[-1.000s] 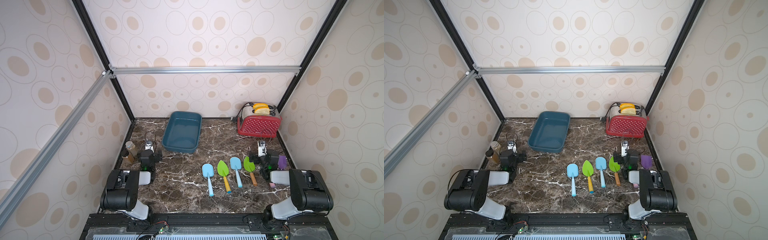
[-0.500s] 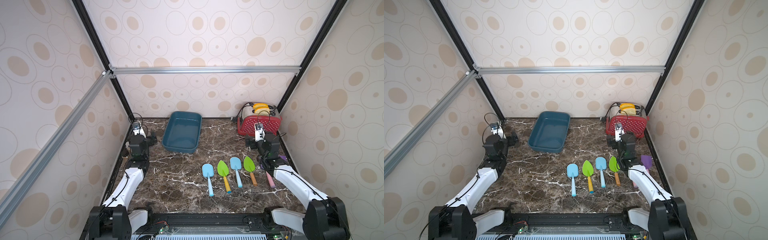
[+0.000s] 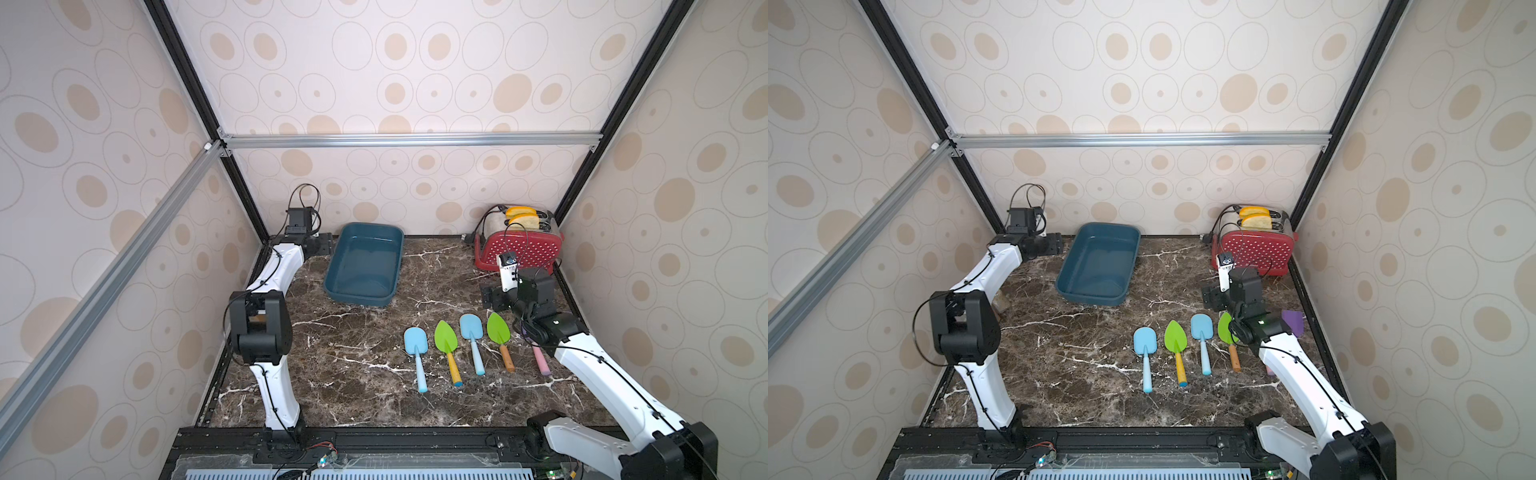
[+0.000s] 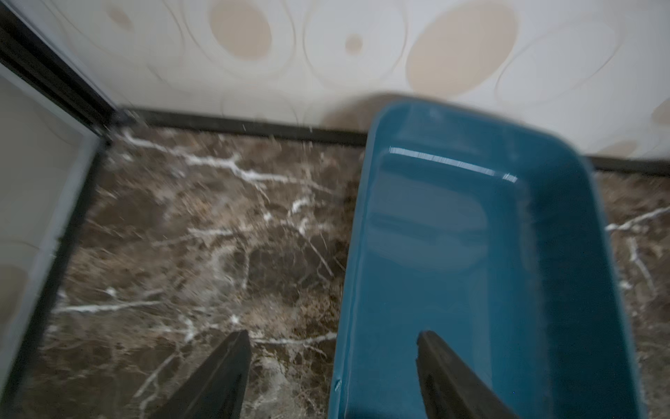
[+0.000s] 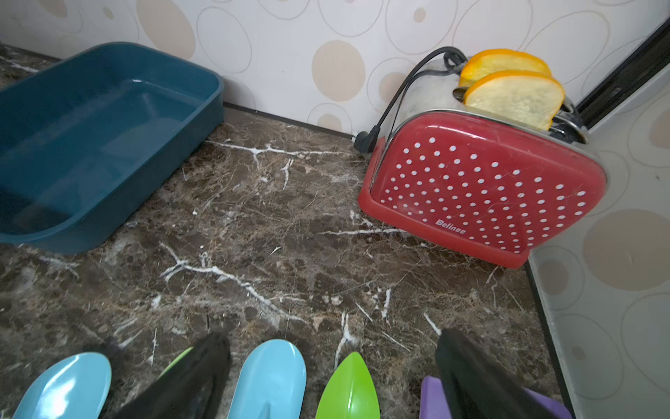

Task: Put the shovel into the storage box
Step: Move the storage box to the center of the board.

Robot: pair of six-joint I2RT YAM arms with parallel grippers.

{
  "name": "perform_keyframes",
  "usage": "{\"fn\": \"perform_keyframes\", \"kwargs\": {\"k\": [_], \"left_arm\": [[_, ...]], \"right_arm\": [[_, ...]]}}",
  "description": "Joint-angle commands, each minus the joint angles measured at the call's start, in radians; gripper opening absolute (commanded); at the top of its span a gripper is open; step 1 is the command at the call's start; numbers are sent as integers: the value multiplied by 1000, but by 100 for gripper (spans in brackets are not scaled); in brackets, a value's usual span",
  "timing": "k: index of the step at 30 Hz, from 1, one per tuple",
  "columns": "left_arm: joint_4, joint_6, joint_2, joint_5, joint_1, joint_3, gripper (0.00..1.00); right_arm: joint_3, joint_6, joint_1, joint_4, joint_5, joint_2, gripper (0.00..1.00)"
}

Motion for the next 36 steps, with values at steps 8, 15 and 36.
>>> {"fn": "perform_keyframes", "kwargs": {"k": [8,15,36], "left_arm": [[-141,18,117,61,-26,101,69],[-154,16,158,46,-50,103,49],[-229,19,170,-5,-103,33,5]], "right_arm": [[-28,14,28,-55,31,11,95],[-38,5,28,-46,59,3,96],[-70,-4,28,-25,103,-42,98]]}}
